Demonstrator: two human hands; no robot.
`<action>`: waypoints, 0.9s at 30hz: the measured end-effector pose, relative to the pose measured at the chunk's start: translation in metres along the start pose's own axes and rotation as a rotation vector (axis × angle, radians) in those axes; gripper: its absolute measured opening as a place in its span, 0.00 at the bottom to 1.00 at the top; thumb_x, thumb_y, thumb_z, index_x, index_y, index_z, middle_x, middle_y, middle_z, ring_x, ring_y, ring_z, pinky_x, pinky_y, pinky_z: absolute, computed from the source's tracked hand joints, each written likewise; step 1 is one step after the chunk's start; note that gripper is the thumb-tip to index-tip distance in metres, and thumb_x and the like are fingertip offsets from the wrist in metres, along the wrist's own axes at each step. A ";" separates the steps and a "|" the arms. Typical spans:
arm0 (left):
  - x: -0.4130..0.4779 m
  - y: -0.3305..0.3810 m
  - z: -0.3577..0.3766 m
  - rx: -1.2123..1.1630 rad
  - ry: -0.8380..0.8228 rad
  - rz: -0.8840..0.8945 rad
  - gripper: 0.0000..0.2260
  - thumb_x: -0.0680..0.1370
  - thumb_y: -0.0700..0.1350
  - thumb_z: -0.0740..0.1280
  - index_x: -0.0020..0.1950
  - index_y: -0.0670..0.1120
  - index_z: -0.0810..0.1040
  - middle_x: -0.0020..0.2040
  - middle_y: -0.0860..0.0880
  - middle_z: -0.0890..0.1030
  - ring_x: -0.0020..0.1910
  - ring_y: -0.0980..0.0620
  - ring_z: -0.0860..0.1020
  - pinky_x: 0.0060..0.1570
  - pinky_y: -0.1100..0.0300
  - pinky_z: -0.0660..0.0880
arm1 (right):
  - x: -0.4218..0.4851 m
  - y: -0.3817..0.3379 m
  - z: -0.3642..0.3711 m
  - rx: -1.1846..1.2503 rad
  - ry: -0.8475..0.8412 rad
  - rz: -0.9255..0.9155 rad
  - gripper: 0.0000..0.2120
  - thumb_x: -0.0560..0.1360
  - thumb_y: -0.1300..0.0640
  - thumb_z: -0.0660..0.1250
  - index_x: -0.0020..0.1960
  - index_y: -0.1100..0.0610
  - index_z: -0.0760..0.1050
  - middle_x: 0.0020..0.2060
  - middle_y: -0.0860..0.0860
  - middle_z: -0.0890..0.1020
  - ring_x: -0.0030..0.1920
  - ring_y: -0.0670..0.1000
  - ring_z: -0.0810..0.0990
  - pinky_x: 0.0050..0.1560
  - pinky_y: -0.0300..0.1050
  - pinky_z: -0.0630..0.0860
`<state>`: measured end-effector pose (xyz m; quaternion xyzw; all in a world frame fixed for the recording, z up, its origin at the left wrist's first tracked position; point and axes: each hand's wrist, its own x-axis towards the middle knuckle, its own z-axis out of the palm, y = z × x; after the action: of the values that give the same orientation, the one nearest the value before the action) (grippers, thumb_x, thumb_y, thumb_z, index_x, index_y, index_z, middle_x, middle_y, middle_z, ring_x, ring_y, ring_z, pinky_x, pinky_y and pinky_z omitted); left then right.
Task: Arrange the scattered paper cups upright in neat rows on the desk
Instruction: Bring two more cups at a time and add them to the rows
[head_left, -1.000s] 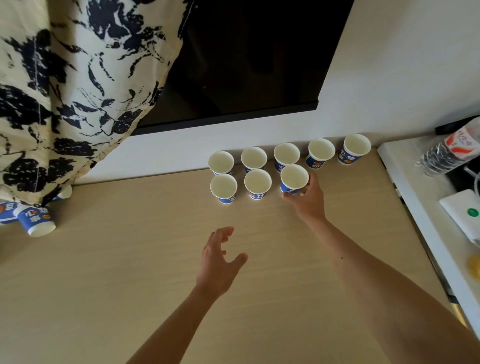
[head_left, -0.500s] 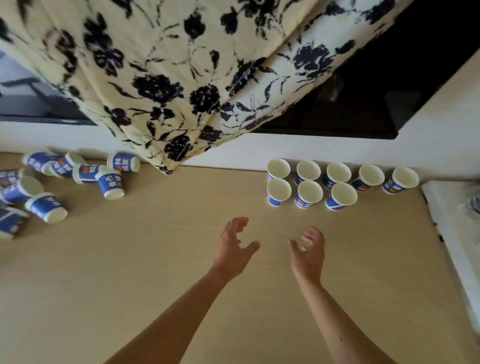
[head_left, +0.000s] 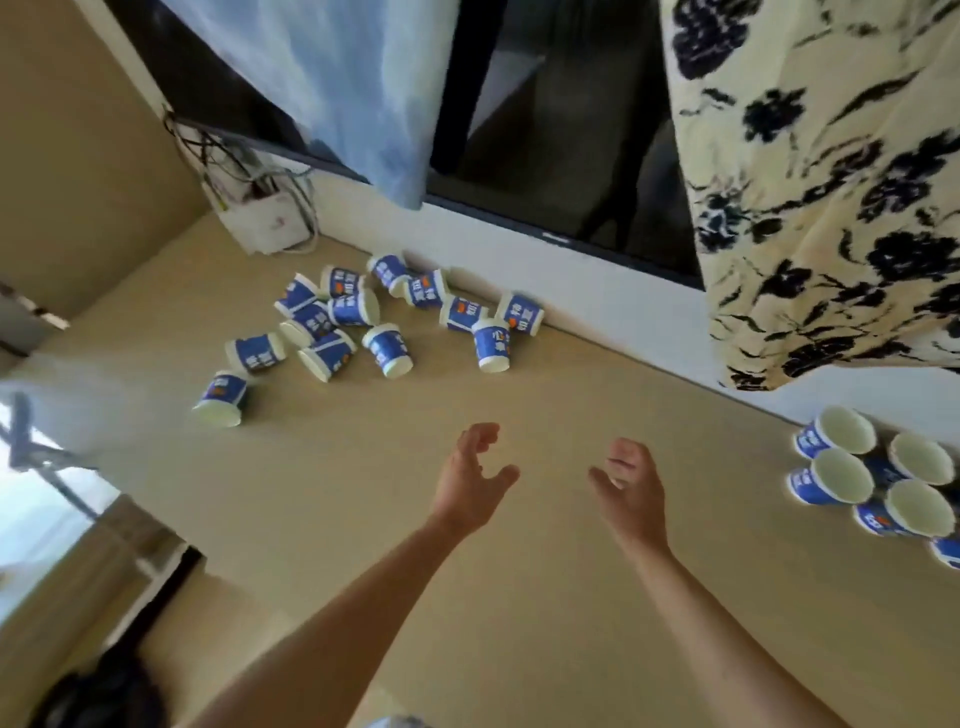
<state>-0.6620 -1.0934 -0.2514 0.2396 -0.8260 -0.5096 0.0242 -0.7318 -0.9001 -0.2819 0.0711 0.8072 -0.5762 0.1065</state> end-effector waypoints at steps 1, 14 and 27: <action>0.003 -0.006 -0.013 -0.001 0.019 -0.007 0.23 0.72 0.41 0.75 0.65 0.45 0.73 0.60 0.50 0.78 0.58 0.52 0.76 0.51 0.63 0.73 | 0.001 -0.005 0.011 -0.023 -0.025 -0.005 0.23 0.74 0.69 0.72 0.67 0.63 0.71 0.59 0.59 0.78 0.59 0.57 0.79 0.57 0.48 0.75; 0.081 -0.133 -0.249 0.345 0.419 -0.224 0.25 0.71 0.44 0.73 0.66 0.44 0.71 0.63 0.43 0.71 0.63 0.42 0.69 0.64 0.48 0.70 | -0.010 -0.062 0.170 -0.232 -0.266 -0.133 0.20 0.73 0.67 0.72 0.64 0.61 0.73 0.58 0.57 0.80 0.56 0.55 0.80 0.55 0.44 0.75; 0.122 -0.208 -0.320 0.688 0.121 -0.378 0.25 0.71 0.47 0.72 0.66 0.50 0.71 0.71 0.44 0.59 0.65 0.37 0.66 0.54 0.42 0.77 | 0.008 -0.091 0.269 -0.522 -0.527 -0.390 0.23 0.71 0.65 0.75 0.64 0.59 0.73 0.60 0.55 0.78 0.56 0.53 0.79 0.61 0.53 0.76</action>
<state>-0.6017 -1.4867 -0.3005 0.4113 -0.8869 -0.1836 -0.1029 -0.7364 -1.1843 -0.2850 -0.2626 0.8694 -0.3604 0.2128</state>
